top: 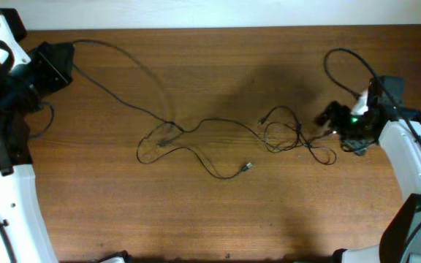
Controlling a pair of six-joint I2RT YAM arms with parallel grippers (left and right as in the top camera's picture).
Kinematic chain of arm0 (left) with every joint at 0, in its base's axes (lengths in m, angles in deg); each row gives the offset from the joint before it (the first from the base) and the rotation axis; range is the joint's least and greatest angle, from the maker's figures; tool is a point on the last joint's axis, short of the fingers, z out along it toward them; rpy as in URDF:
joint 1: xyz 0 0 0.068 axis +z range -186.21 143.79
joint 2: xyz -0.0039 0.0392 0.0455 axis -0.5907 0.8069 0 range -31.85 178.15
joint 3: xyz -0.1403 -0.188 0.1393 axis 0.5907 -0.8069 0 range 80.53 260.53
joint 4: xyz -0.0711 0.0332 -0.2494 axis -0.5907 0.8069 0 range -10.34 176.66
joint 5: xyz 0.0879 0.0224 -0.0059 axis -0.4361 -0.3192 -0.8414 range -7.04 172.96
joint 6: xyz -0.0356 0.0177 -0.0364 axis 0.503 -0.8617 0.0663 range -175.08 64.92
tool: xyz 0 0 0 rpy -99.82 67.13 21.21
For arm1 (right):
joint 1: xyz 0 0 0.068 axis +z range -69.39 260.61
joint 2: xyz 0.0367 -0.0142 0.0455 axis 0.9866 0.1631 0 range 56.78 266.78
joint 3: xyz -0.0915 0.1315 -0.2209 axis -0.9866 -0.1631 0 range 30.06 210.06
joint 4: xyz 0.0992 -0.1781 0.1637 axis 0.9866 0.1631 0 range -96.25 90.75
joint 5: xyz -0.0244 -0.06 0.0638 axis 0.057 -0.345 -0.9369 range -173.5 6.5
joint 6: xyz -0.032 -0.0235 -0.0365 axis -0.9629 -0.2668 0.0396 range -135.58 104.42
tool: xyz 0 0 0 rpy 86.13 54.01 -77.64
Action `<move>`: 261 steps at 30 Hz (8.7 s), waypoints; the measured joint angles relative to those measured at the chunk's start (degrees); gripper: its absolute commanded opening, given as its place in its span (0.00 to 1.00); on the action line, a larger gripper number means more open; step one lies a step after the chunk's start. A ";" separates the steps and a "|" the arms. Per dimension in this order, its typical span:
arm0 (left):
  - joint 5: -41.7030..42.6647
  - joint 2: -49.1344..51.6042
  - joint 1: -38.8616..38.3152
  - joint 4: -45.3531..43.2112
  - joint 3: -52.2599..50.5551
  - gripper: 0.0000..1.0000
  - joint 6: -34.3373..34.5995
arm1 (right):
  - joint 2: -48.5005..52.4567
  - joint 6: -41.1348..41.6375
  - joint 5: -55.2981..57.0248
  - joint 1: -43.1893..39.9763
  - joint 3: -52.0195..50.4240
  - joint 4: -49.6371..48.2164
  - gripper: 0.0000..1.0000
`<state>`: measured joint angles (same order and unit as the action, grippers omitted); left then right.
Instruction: Untangle cables
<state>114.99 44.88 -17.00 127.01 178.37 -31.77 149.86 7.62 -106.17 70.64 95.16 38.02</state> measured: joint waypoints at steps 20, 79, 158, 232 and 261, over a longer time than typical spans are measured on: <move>8.37 0.04 -3.04 5.16 0.09 0.00 38.25 | -2.91 -23.65 -17.16 46.31 0.68 -44.06 0.44; -48.68 4.57 18.67 14.16 -30.84 0.25 41.77 | 7.06 -12.85 18.53 10.23 1.25 -2.93 0.30; -36.96 12.09 -19.23 -48.89 -46.69 0.00 10.54 | -17.18 -0.59 17.05 13.77 -0.39 15.78 0.04; -12.96 2.01 -27.65 -37.18 -46.97 0.99 3.17 | 10.82 -0.07 -21.20 18.56 -1.90 -32.76 0.04; -15.23 15.08 -52.41 -52.43 -46.64 0.00 6.14 | -20.74 -2.40 -22.10 28.63 17.29 -17.35 0.04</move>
<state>99.75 59.96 -69.42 74.58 131.73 -25.63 129.12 5.21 -128.27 99.27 112.45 20.67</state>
